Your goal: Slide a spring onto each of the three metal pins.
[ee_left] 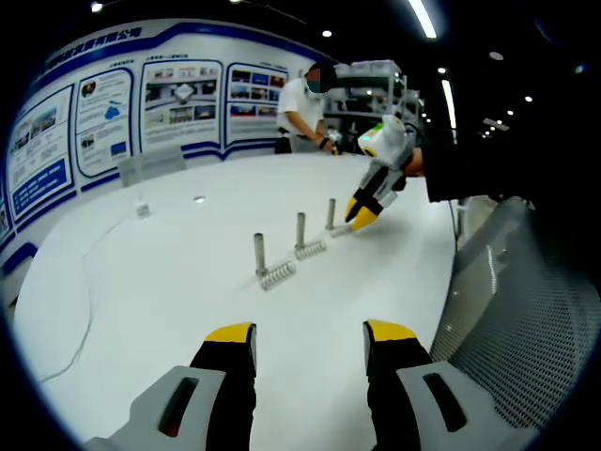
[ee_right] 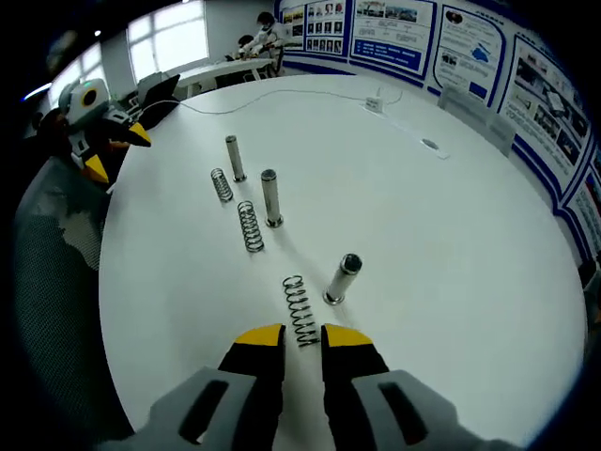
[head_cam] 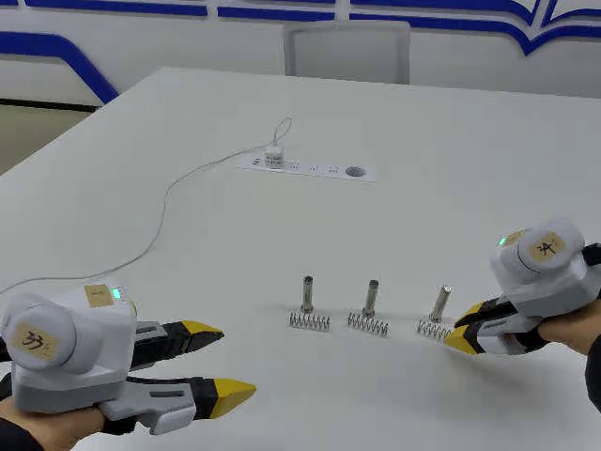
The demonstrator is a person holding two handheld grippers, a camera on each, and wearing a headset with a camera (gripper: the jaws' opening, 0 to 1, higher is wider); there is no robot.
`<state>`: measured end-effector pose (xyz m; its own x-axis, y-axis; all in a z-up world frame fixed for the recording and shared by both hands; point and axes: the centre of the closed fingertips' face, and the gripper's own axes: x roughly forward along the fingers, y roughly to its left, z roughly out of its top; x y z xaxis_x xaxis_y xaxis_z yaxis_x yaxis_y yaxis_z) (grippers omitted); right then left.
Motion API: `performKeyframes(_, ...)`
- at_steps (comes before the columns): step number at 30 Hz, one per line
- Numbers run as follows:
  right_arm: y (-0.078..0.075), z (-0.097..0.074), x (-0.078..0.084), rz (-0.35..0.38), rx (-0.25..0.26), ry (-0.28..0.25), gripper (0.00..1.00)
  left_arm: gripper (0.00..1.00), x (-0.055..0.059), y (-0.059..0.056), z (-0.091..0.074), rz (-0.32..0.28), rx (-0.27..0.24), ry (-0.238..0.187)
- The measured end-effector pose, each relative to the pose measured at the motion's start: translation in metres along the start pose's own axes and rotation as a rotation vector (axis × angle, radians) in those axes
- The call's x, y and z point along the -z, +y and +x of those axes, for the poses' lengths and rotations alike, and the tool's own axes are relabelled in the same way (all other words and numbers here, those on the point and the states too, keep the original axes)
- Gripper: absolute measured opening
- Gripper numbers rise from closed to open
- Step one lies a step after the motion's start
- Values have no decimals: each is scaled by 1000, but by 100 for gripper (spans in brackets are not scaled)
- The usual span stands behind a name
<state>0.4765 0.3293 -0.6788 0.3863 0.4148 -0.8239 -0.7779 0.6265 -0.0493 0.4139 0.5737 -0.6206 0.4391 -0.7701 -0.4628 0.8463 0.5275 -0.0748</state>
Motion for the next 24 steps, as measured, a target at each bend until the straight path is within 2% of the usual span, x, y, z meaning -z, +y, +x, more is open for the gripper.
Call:
performKeyframes(3,1,2,3,-82,-20,39,16,47,0,0,0,2,0,4)
performKeyframes(7,1,3,2,-130,-34,66,16,46,1,-1,0,7,2,9)
performKeyframes(11,5,3,4,-180,-75,113,15,46,1,-2,0,13,3,13)
performKeyframes(14,3,5,6,-219,-85,152,14,46,0,-2,-1,17,5,14)
performKeyframes(18,0,7,9,-245,-103,189,13,46,-3,-2,-2,25,8,11)
performKeyframes(24,1,9,9,-226,-116,212,12,46,-9,-5,-1,49,24,13)
